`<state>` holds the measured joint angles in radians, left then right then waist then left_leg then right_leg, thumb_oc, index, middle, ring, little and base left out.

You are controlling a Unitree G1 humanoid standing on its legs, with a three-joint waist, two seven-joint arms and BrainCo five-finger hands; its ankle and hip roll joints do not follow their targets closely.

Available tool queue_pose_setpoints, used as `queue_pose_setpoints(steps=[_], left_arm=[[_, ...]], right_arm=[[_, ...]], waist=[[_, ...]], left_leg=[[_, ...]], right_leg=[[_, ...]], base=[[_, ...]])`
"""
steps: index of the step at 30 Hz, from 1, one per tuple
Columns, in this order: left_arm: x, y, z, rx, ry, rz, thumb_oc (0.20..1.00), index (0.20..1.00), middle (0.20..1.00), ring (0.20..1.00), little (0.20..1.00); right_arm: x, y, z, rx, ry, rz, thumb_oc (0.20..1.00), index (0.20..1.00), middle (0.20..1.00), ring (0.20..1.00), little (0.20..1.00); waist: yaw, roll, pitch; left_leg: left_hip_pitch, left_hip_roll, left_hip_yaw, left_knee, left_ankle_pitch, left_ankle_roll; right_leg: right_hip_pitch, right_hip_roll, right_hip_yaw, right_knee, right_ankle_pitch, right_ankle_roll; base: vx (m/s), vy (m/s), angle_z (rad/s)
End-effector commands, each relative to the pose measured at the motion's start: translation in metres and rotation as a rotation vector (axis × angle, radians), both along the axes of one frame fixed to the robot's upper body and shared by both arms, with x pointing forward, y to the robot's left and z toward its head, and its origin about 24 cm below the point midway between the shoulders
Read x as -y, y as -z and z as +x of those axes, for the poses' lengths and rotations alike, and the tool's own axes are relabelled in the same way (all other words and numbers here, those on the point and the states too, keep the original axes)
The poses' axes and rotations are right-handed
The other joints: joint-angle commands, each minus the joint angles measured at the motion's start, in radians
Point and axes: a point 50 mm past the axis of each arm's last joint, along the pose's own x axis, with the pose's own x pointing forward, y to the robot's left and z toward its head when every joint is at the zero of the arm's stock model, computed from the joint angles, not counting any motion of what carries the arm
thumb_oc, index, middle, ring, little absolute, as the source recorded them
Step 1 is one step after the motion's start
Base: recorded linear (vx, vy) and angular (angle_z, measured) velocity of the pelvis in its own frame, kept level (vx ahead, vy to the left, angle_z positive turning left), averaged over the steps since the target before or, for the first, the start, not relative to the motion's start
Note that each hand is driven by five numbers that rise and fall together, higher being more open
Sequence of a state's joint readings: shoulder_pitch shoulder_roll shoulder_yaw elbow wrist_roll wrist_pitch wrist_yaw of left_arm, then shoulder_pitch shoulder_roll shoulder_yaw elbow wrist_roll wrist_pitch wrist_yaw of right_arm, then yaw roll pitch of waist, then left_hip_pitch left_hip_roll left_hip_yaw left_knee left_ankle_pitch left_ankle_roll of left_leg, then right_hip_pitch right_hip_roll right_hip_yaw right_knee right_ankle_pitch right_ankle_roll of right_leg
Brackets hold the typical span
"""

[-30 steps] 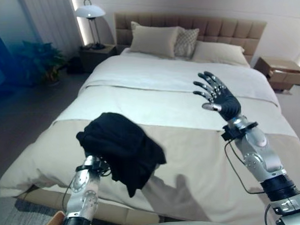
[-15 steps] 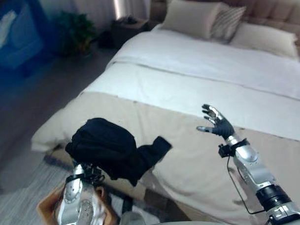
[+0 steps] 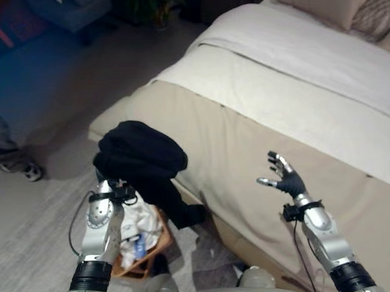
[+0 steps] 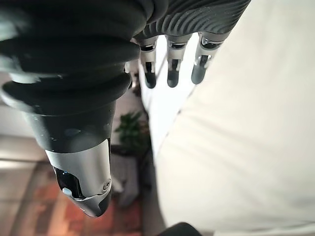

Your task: Pick up clothes into the bucket

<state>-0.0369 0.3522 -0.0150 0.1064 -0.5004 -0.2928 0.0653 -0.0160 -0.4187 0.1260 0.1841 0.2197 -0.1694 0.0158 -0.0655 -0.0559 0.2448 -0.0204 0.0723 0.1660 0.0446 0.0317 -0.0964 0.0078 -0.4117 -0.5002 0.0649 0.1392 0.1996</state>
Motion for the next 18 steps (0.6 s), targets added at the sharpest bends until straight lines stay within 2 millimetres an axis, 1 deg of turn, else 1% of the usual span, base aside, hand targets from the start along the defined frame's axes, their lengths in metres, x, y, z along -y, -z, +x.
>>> queue_pose_setpoints(steps=[1, 2, 3, 4, 5, 6, 7, 8, 9, 10, 11, 12, 13, 14, 15, 16, 17, 18], left_arm=[[-0.002, -0.041, 0.006, 0.197, -0.002, 0.100, 0.200, 0.200, 0.200, 0.200, 0.200], [-0.002, -0.042, 0.006, 0.198, -0.002, 0.101, 0.200, 0.200, 0.200, 0.200, 0.200], [0.003, -0.043, 0.011, 0.197, 0.016, 0.133, 0.200, 0.200, 0.200, 0.200, 0.200], [0.003, -0.043, 0.012, 0.197, 0.016, 0.133, 0.200, 0.200, 0.200, 0.200, 0.200], [0.003, -0.044, 0.013, 0.195, 0.007, 0.167, 0.200, 0.200, 0.200, 0.200, 0.200], [0.003, -0.044, 0.013, 0.196, 0.007, 0.167, 0.200, 0.200, 0.200, 0.200, 0.200], [0.002, -0.044, 0.015, 0.183, -0.005, 0.187, 0.200, 0.200, 0.200, 0.200, 0.200], [-0.002, -0.047, 0.016, 0.192, -0.037, 0.209, 0.200, 0.200, 0.200, 0.200, 0.200], [-0.003, -0.049, 0.017, 0.198, -0.051, 0.232, 0.200, 0.200, 0.200, 0.200, 0.200], [-0.003, -0.049, 0.017, 0.198, -0.051, 0.233, 0.200, 0.200, 0.200, 0.200, 0.200], [-0.005, -0.050, 0.019, 0.200, -0.068, 0.245, 0.200, 0.200, 0.200, 0.200, 0.200], [-0.010, -0.056, 0.019, 0.222, -0.110, 0.262, 0.200, 0.200, 0.200, 0.200, 0.200], [-0.012, -0.059, 0.020, 0.230, -0.132, 0.282, 0.200, 0.200, 0.200, 0.200, 0.200], [-0.013, -0.062, 0.023, 0.242, -0.152, 0.288, 0.200, 0.200, 0.200, 0.200, 0.200], [-0.012, -0.062, 0.023, 0.243, -0.152, 0.288, 0.200, 0.200, 0.200, 0.200, 0.200], [-0.013, -0.063, 0.027, 0.243, -0.173, 0.277, 0.200, 0.200, 0.200, 0.200, 0.200], [-0.015, -0.067, 0.029, 0.258, -0.219, 0.288, 0.200, 0.200, 0.200, 0.200, 0.200], [-0.016, -0.069, 0.030, 0.267, -0.239, 0.283, 0.200, 0.200, 0.200, 0.200, 0.200]], right_arm=[[-0.013, -0.033, 0.010, 0.159, -0.059, -0.013, 1.000, 1.000, 1.000, 1.000, 1.000], [-0.013, -0.033, 0.010, 0.160, -0.059, -0.012, 1.000, 1.000, 1.000, 1.000, 1.000], [-0.019, -0.031, 0.009, 0.152, -0.077, 0.006, 1.000, 1.000, 1.000, 1.000, 1.000], [-0.019, -0.032, 0.010, 0.153, -0.077, 0.006, 1.000, 1.000, 1.000, 1.000, 1.000], [-0.023, -0.031, 0.009, 0.152, -0.095, 0.013, 1.000, 1.000, 1.000, 1.000, 1.000], [-0.022, -0.032, 0.009, 0.153, -0.095, 0.013, 1.000, 1.000, 1.000, 1.000, 1.000], [-0.028, -0.030, 0.008, 0.145, -0.115, 0.041, 1.000, 1.000, 1.000, 1.000, 1.000], [-0.034, -0.031, 0.010, 0.150, -0.140, 0.060, 1.000, 1.000, 1.000, 1.000, 1.000], [-0.039, -0.031, 0.011, 0.152, -0.148, 0.086, 1.000, 1.000, 1.000, 1.000, 1.000], [-0.039, -0.031, 0.011, 0.153, -0.148, 0.087, 1.000, 1.000, 1.000, 1.000, 1.000], [-0.044, -0.032, 0.015, 0.157, -0.160, 0.105, 1.000, 1.000, 1.000, 1.000, 1.000], [-0.054, -0.042, 0.022, 0.196, -0.194, 0.089, 1.000, 1.000, 1.000, 1.000, 1.000], [-0.054, -0.047, 0.023, 0.216, -0.197, 0.075, 1.000, 1.000, 1.000, 1.000, 1.000], [-0.054, -0.048, 0.024, 0.220, -0.192, 0.076, 1.000, 1.000, 1.000, 1.000, 1.000], [-0.053, -0.048, 0.024, 0.221, -0.191, 0.076, 1.000, 1.000, 1.000, 1.000, 1.000], [-0.055, -0.049, 0.025, 0.226, -0.194, 0.084, 1.000, 1.000, 1.000, 1.000, 1.000], [-0.058, -0.054, 0.029, 0.252, -0.197, 0.063, 1.000, 1.000, 1.000, 1.000, 1.000], [-0.059, -0.055, 0.031, 0.259, -0.193, 0.051, 1.000, 1.000, 1.000, 1.000, 1.000]], waist=[[-0.019, -0.026, 0.035], [-0.019, -0.030, 0.033], [-0.016, -0.026, 0.044], [-0.017, -0.027, 0.042], [-0.003, -0.025, 0.040], [-0.004, -0.026, 0.037], [0.015, -0.040, 0.026], [0.038, -0.058, 0.023], [0.044, -0.071, 0.030], [0.041, -0.071, 0.025], [0.049, -0.078, 0.037], [0.060, -0.079, 0.062], [0.063, -0.083, 0.081], [0.066, -0.083, 0.096], [0.066, -0.081, 0.097], [0.067, -0.082, 0.111], [0.070, -0.080, 0.134], [0.070, -0.079, 0.140]], left_leg=[[0.041, -0.006, -0.036, 0.084, -0.161, 0.044], [0.037, -0.011, -0.035, 0.083, -0.157, 0.045], [0.003, -0.025, -0.065, 0.110, -0.150, 0.071], [0.000, -0.027, -0.065, 0.109, -0.146, 0.072], [-0.026, -0.030, -0.079, 0.115, -0.133, 0.082], [-0.029, -0.031, -0.080, 0.113, -0.129, 0.082], [-0.051, -0.034, -0.089, 0.107, -0.120, 0.077], [-0.085, -0.031, -0.075, 0.114, -0.115, 0.068], [-0.127, -0.022, -0.081, 0.137, -0.115, 0.058], [-0.134, -0.023, -0.083, 0.136, -0.111, 0.058], [-0.165, -0.007, -0.084, 0.156, -0.107, 0.048], [-0.221, 0.016, -0.085, 0.174, -0.082, 0.038], [-0.246, 0.021, -0.089, 0.178, -0.070, 0.032], [-0.266, 0.021, -0.098, 0.183, -0.064, 0.028], [-0.269, 0.023, -0.100, 0.188, -0.069, 0.026], [-0.284, 0.020, -0.107, 0.185, -0.056, 0.026], [-0.310, 0.022, -0.112, 0.195, -0.058, 0.026], [-0.320, 0.018, -0.111, 0.193, -0.055, 0.027]], right_leg=[[-0.121, -0.070, 0.169, 0.133, 0.082, 0.040], [-0.127, -0.075, 0.171, 0.134, 0.083, 0.040], [-0.117, -0.039, 0.251, 0.239, 0.049, 0.022], [-0.119, -0.040, 0.250, 0.236, 0.052, 0.022], [-0.089, -0.013, 0.257, 0.284, 0.011, 0.008], [-0.091, -0.013, 0.255, 0.281, 0.014, 0.007], [-0.065, 0.008, 0.229, 0.216, -0.032, 0.001], [-0.026, 0.011, 0.177, 0.150, -0.050, 0.004], [-0.016, 0.030, 0.174, 0.087, -0.066, 0.013], [-0.021, 0.030, 0.171, 0.082, -0.061, 0.012], [-0.029, 0.044, 0.183, 0.055, -0.060, 0.018], [-0.063, 0.052, 0.178, 0.041, -0.041, 0.024], [-0.080, 0.053, 0.171, 0.043, -0.045, 0.023], [-0.098, 0.053, 0.161, 0.050, -0.046, 0.021], [-0.099, 0.054, 0.160, 0.054, -0.051, 0.021], [-0.121, 0.048, 0.153, 0.061, -0.045, 0.020], [-0.156, 0.042, 0.147, 0.088, -0.052, 0.018], [-0.172, 0.039, 0.147, 0.093, -0.050, 0.019]], base=[[-0.07, 0.143, 0.30], [-0.14, 0.200, 0.29], [-0.10, 0.138, 0.22], [-0.14, 0.197, 0.45], [-0.05, 0.067, 0.44], [-0.06, 0.052, 0.54], [-0.08, -0.054, 0.33], [-0.16, -0.120, 0.24], [-0.16, -0.104, 0.08], [-0.20, -0.113, -0.03], [-0.24, -0.075, -0.07], [-0.30, -0.085, -0.16], [-0.25, -0.041, -0.28], [-0.11, -0.018, -0.19], [-0.08, 0.000, -0.05], [-0.08, 0.028, 0.14], [-0.11, 0.047, 0.13], [-0.07, 0.037, 0.07]])
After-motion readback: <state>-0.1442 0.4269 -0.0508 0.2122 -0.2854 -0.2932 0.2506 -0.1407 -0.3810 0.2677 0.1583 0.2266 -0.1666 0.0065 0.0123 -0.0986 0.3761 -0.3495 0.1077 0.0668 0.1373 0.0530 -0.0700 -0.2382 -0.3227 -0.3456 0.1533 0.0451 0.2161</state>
